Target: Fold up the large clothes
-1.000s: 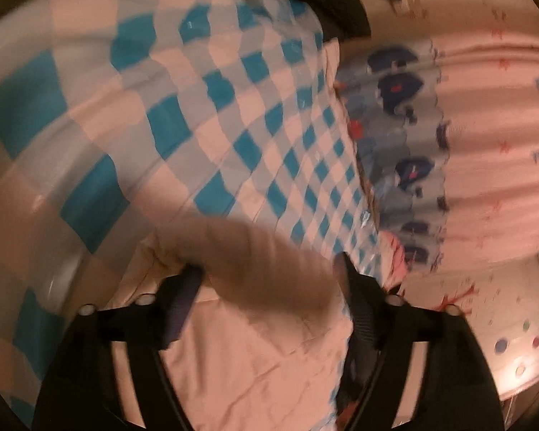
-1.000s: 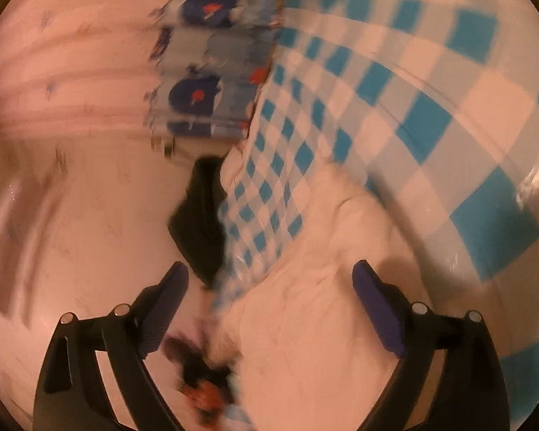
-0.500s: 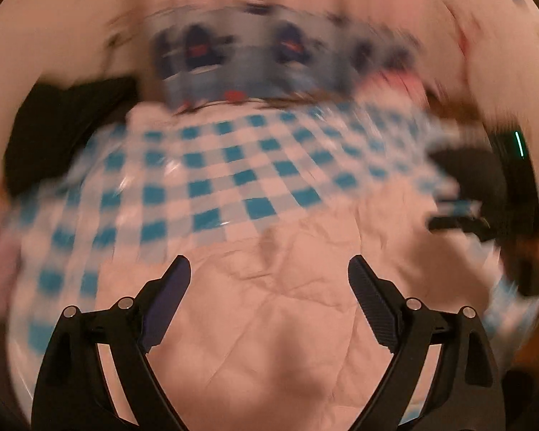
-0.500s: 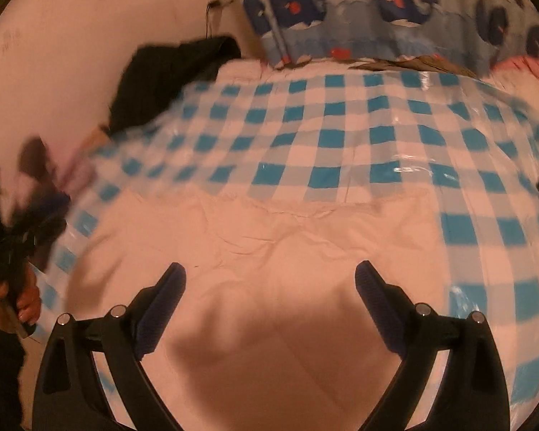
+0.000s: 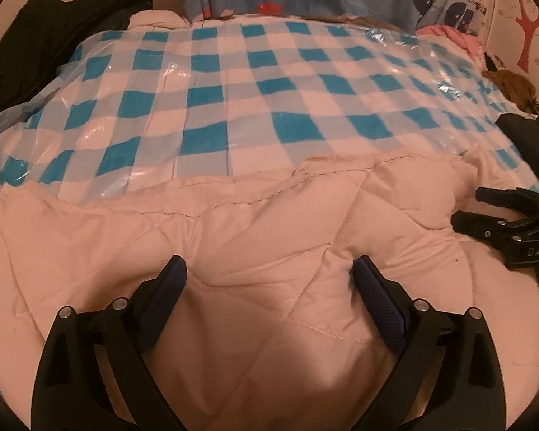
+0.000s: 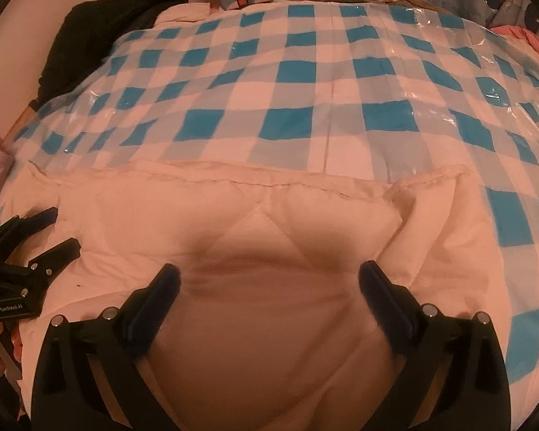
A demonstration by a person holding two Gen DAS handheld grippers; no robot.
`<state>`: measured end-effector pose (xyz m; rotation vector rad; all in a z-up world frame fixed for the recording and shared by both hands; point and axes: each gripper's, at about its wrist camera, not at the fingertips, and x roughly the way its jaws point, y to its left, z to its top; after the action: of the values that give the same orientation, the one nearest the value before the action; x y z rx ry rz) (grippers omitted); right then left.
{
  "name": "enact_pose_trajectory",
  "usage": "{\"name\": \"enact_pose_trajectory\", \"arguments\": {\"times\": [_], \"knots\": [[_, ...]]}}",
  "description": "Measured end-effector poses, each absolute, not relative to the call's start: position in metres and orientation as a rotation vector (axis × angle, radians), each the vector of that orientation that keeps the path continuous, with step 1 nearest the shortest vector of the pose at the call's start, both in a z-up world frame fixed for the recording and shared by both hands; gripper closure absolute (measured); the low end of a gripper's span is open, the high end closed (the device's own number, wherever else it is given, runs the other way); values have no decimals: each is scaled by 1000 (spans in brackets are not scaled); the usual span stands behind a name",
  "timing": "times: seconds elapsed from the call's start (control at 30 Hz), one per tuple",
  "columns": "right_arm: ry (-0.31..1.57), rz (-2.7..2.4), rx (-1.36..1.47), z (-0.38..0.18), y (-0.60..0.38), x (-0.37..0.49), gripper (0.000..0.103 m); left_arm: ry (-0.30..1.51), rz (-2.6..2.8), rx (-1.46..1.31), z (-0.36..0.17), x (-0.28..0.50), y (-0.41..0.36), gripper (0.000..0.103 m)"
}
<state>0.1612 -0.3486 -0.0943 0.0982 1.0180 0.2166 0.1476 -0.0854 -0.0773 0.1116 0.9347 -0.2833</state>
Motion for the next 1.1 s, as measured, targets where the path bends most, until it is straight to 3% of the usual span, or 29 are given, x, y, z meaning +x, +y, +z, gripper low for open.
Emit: {"name": "enact_pose_trajectory", "arguments": {"times": [0.13, 0.33, 0.6, 0.8, 0.87, 1.0, 1.1], "knots": [[1065, 222, 81, -92, -347, 164, 7, 967, -279, 127, -74, 151, -87, 11], [913, 181, 83, -47, -366, 155, 7, 784, -183, 120, -8, 120, -31, 12], [1006, 92, 159, -105, -397, 195, 7, 936, -79, -114, -89, 164, 47, 11], [1035, 108, 178, -111, -402, 203, 7, 967, -114, -159, -102, 172, 51, 9], [1059, 64, 125, -91, -396, 197, 7, 981, -87, -136, -90, 165, 54, 10], [891, 180, 130, -30, -375, 138, 7, 864, -113, -118, -37, 111, 58, 10], [840, 249, 129, -22, -360, 92, 7, 803, -131, -93, -28, 67, 59, 10]]}}
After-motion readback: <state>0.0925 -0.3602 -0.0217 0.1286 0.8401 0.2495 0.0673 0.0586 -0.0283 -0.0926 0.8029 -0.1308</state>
